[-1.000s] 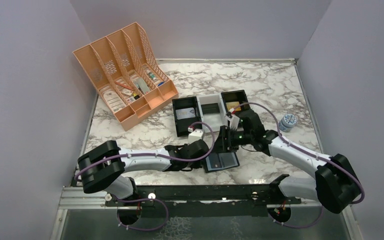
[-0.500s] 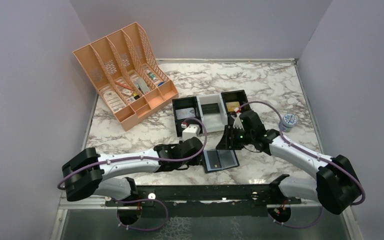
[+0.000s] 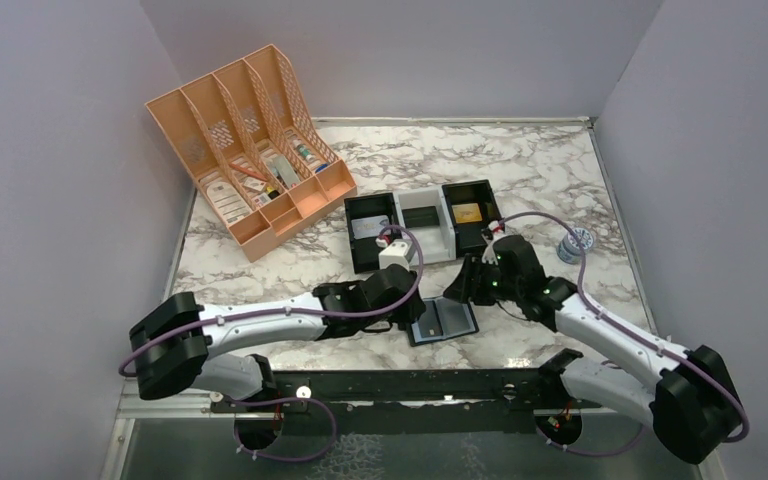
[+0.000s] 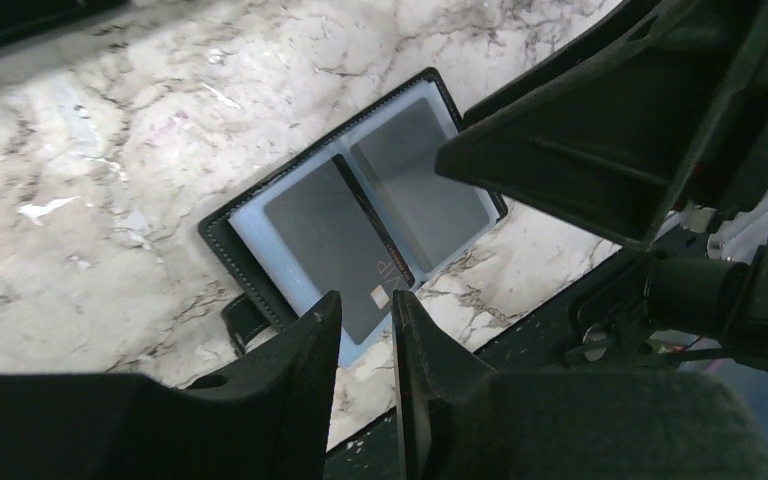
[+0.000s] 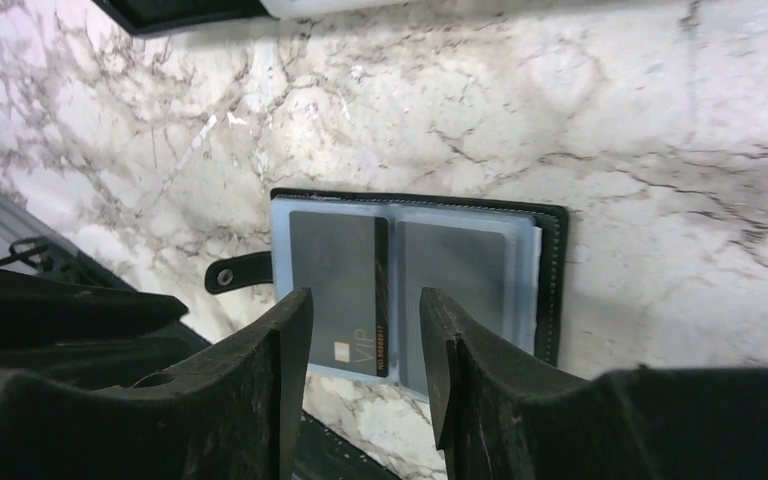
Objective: Take the credit cards out of the card holder
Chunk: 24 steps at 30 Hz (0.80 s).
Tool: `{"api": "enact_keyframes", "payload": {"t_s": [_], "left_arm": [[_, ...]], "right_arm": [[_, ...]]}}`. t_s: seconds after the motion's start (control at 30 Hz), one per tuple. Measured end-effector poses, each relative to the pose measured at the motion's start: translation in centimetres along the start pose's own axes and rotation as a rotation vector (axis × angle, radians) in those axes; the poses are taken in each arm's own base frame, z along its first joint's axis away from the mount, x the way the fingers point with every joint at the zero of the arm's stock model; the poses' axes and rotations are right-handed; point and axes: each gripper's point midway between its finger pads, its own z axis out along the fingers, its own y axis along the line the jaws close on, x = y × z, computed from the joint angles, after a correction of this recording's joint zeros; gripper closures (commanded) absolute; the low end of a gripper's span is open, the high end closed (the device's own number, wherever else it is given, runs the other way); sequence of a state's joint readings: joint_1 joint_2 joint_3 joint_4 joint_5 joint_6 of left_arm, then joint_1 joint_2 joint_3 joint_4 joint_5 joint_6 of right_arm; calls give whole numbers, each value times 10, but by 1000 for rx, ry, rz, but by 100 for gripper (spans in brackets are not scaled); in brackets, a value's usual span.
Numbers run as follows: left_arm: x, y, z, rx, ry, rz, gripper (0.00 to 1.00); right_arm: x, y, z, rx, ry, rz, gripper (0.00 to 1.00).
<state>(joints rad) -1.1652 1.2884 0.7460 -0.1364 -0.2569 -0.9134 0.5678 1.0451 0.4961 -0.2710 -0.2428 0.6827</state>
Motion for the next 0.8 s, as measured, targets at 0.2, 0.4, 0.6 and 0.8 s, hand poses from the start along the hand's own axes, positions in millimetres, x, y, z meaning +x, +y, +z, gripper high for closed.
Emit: {"api": "enact_keyframes", "payload": {"t_s": [0.2,0.4,0.6,0.8], "left_arm": [[20,-8,22,19,86,15,72],[31,-3,35,-22,136,29,50],[48,15,43,-90,190,47,72],[59,26,49,-128,219,56,79]], "right_arm": [[-9,-8,-11,19,-116,-12,55],[-1,-1,-5,-28,-69,-21,57],[35,0,12,-80,144,15,60],[46,6,15,-127,207,25,61]]}}
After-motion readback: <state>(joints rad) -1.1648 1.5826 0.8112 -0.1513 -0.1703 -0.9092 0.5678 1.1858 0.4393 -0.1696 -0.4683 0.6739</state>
